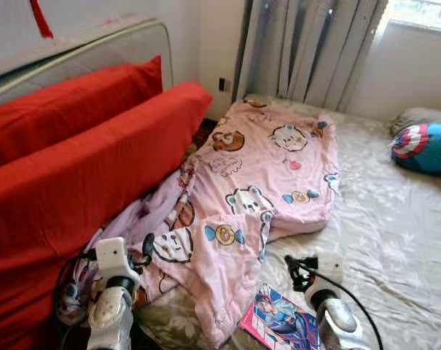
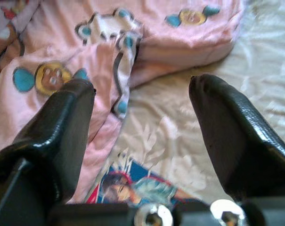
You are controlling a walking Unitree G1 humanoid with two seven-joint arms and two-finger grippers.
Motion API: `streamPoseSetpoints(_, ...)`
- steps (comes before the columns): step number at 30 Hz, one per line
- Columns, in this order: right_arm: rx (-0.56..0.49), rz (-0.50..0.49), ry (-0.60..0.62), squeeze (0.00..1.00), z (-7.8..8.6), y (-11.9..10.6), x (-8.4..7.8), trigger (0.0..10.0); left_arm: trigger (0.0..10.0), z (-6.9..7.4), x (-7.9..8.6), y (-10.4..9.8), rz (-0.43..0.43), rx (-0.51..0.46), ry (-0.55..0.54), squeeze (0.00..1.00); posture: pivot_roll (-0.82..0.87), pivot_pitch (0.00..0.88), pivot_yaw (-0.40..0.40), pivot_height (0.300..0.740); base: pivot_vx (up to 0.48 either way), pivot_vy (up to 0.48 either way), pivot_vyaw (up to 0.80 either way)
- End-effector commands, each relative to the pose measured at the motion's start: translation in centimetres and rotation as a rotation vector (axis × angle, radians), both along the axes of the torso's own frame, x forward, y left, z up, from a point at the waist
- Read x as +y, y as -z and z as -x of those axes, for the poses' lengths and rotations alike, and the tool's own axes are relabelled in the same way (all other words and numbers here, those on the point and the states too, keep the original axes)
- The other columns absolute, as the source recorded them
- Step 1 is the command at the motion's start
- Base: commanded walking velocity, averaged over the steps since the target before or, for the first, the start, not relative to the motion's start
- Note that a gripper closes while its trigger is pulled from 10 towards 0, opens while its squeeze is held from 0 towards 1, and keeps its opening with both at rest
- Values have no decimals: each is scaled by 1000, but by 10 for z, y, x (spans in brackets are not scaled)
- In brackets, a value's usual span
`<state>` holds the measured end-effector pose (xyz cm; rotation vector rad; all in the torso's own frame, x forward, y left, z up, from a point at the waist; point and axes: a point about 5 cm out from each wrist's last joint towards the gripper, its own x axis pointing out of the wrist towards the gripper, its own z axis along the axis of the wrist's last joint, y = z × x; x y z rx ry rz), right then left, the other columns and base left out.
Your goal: Clean up the room
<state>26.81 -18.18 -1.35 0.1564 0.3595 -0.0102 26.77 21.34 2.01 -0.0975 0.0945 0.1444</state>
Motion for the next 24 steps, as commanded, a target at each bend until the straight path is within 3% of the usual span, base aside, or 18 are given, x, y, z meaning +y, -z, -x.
streamPoseSetpoints(1, -32, -3, 14, 0, -3, -5, -4, 10000, 10000, 0, -1, -1, 3, -13, 0, 0, 33, 0, -87, 740, 0, 0, 0)
streamPoseSetpoints(8, -67, 8, 0, 0, -3, -8, -10, 10000, 10000, 2, -3, -6, -2, -43, 1, 0, 51, 0, -110, 740, 0, 0, 0)
streamPoseSetpoints(13, -83, 17, -21, 0, -13, -16, -10, 10000, 10000, 2, -6, -12, -3, -71, 6, 0, 65, 0, -116, 740, 0, 0, 0)
streamPoseSetpoints(24, -229, 16, -47, 0, -20, -35, 2, 10000, 10000, 20, -9, -17, -26, -91, 24, 0, 97, 0, -119, 740, 0, 0, 0)
